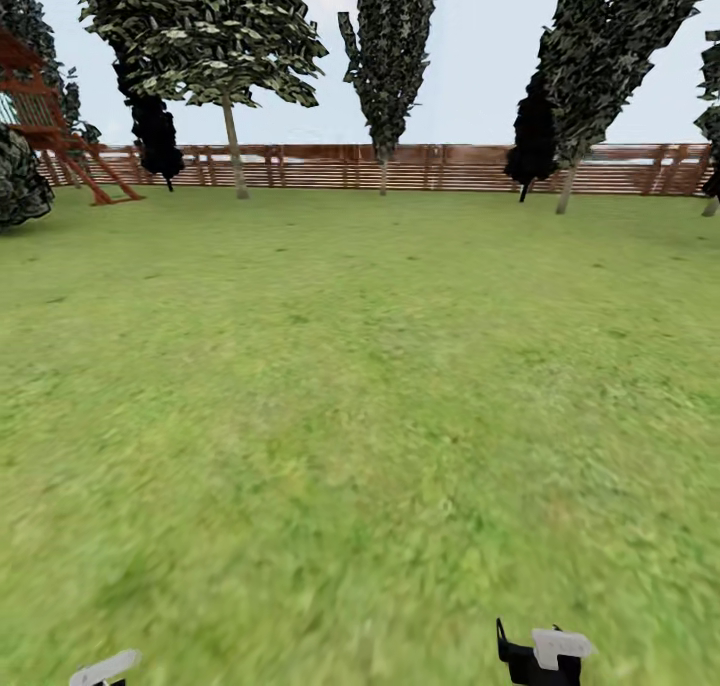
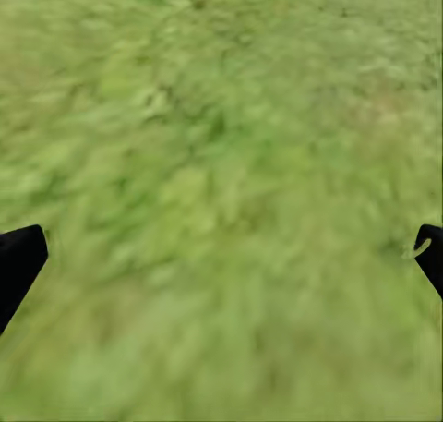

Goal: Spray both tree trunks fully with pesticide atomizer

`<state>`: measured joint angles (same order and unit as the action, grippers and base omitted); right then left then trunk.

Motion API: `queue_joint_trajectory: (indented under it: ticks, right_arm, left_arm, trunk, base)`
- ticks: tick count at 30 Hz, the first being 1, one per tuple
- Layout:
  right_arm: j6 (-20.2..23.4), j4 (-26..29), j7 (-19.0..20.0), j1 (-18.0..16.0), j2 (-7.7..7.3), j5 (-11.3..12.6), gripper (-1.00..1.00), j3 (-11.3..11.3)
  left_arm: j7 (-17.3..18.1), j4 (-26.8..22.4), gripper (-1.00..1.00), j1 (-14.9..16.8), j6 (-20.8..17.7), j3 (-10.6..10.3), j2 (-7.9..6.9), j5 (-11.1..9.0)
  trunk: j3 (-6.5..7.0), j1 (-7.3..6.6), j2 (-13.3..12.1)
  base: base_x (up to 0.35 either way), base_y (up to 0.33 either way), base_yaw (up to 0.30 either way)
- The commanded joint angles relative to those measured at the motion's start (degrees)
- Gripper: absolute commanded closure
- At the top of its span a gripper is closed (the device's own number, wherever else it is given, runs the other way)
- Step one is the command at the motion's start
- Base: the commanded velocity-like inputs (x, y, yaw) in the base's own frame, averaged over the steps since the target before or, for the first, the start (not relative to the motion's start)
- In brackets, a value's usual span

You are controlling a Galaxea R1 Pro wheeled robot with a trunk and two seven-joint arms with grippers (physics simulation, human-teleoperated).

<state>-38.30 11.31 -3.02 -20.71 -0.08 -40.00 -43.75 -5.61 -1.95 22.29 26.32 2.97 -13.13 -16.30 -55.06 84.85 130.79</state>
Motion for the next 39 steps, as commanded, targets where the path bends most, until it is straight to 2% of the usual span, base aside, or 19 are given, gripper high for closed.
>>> queue_joint_trajectory:
  ticks: [1,26,39]
  right_arm:
    - [-0.20,-0.06,-0.32,-0.04,-0.01,-0.61,-1.00,-0.28]
    - [-0.20,0.03,-0.32,-0.05,-0.01,-0.61,-1.00,-0.29]
    - [-0.20,0.21,-0.32,-0.04,-0.24,-0.70,-1.00,-0.29]
  left_arm:
    - [-0.02,0.05,1.00,0.02,0.13,0.27,0.01,0.12]
    - [-0.02,0.11,1.00,0.02,0.13,0.28,-0.05,0.12]
    - [-0.02,0.11,1.00,0.01,0.17,0.28,-0.05,0.12]
  trunk:
    - [-0.05,0.02,0.02]
    - [-0.21,0.02,0.02]
    - [-0.28,0.02,0.02]
  base:
    - [0.282,0.227,0.280]
    - [0.287,0.208,0.279]
    - [0.308,0.132,0.032]
